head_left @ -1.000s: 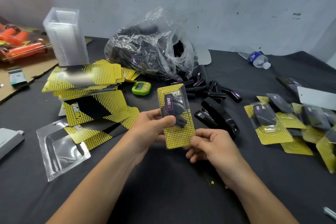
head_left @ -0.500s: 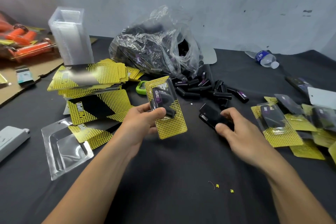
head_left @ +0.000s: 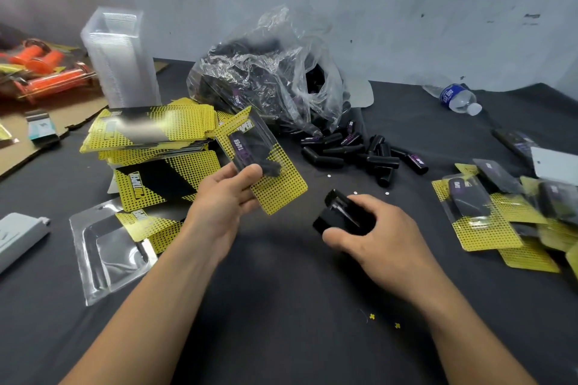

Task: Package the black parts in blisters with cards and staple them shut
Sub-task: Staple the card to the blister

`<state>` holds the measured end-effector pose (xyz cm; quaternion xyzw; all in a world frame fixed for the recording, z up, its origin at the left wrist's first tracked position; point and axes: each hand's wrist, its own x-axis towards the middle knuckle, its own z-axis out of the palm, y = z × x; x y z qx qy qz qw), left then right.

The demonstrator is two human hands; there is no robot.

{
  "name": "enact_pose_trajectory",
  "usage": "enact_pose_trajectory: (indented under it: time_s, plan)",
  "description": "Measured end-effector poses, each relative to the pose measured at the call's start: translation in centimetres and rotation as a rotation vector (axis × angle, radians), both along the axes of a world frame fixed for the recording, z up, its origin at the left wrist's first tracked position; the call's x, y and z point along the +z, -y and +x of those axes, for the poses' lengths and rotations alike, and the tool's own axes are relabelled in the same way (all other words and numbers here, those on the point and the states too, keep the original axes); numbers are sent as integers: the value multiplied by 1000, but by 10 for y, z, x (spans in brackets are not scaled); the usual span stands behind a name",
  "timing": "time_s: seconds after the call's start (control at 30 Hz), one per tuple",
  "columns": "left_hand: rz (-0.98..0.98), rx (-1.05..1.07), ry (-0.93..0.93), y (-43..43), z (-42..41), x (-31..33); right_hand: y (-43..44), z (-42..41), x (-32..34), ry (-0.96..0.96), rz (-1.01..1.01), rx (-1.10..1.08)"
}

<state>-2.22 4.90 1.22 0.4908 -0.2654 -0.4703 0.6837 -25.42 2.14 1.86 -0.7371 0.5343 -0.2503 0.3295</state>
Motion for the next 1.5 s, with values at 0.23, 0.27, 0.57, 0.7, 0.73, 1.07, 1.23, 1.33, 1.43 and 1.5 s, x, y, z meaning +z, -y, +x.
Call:
enact_pose_trajectory:
  time_s: [0.23, 0.27, 0.57, 0.7, 0.73, 1.07, 1.23, 1.33, 1.43, 1.5]
  plan:
    - [-67, -50, -66, -7, -6, 10, -15, 0, 2, 662, 653, 261]
    - [-72, -53, -60, -8, -6, 10, -17, 3, 1, 682, 659, 293]
    - [-199, -78, 57, -13, -13, 18, -22, 11, -15, 681, 407, 325]
    - [-208, -27, 101, -13, -11, 16, -26, 15, -15, 633, 307, 306]
    - [-211, -26, 104, -14, -11, 16, -27, 16, -14, 620, 286, 301]
    - [-248, -89, 204, -19, -21, 20, -33, 18, -10, 643, 213, 288]
    - [-257, -89, 221, -19, -24, 20, -31, 21, -11, 755, 245, 269]
    - [-251, -83, 215, -19, -25, 20, -31, 21, -11, 785, 260, 259]
    - [-244, -88, 210, -18, -25, 21, -30, 22, -10, 773, 253, 257]
    - [-246, -94, 210, -18, -25, 21, -31, 21, -10, 769, 253, 250]
